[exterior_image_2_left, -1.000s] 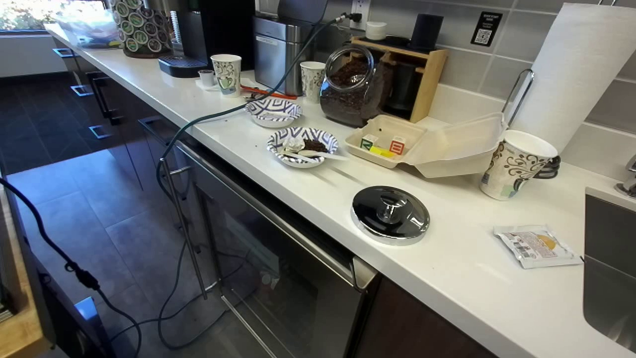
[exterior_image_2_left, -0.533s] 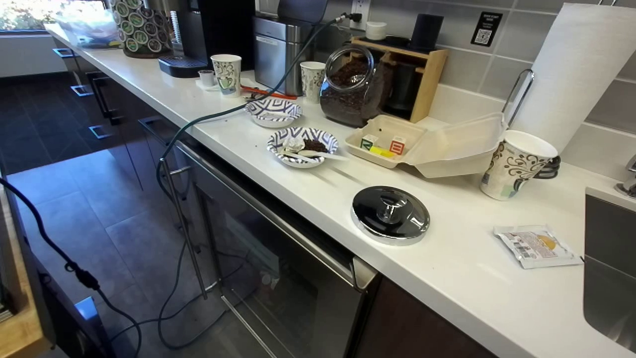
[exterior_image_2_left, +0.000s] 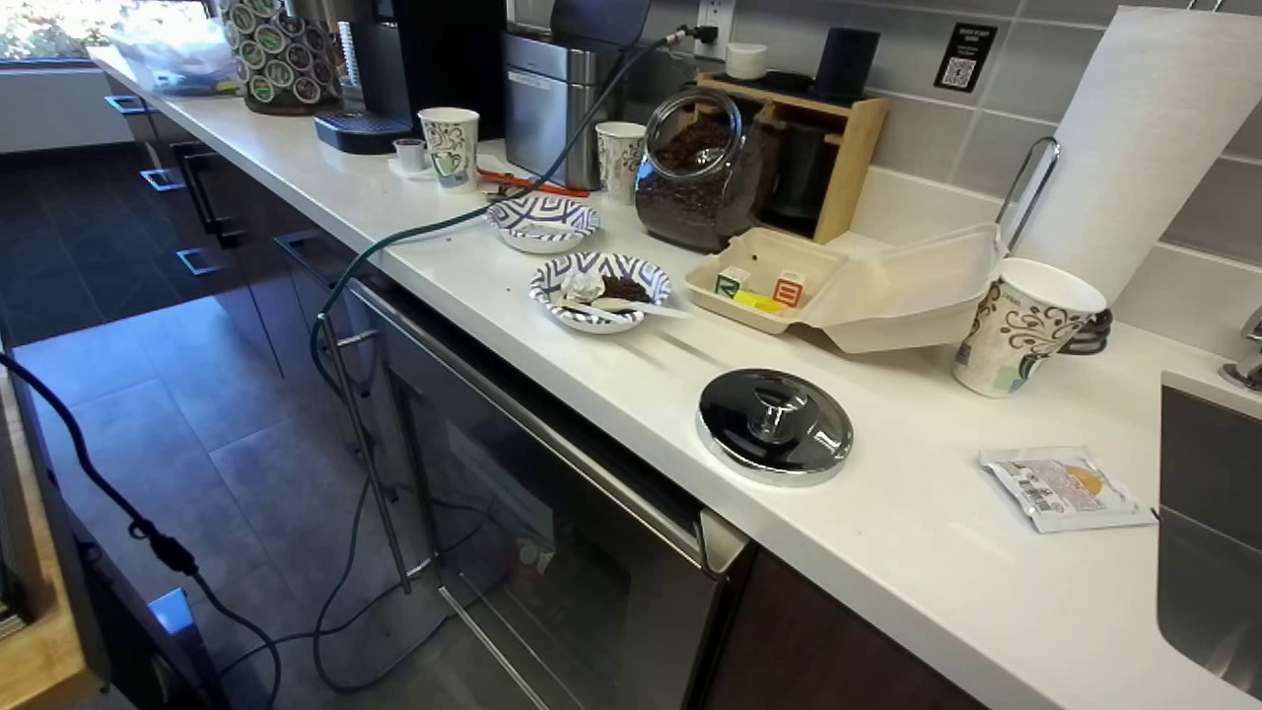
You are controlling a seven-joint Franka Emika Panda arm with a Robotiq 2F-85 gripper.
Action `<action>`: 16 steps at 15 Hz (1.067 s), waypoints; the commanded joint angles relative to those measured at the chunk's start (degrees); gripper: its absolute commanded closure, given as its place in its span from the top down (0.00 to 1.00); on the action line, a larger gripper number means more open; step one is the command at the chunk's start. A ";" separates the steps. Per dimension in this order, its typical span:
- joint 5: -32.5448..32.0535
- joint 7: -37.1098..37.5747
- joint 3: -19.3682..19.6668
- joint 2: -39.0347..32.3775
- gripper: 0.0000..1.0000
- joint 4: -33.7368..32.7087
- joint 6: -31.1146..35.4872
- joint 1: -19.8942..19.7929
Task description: Close the lid of the coffee maker
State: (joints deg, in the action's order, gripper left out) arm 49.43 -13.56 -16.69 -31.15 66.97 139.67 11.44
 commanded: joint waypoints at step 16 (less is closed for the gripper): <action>0.47 18.69 -0.61 1.38 1.00 -6.22 -27.65 -1.71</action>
State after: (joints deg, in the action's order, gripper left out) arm 48.86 1.69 -16.90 -33.07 57.00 116.56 11.04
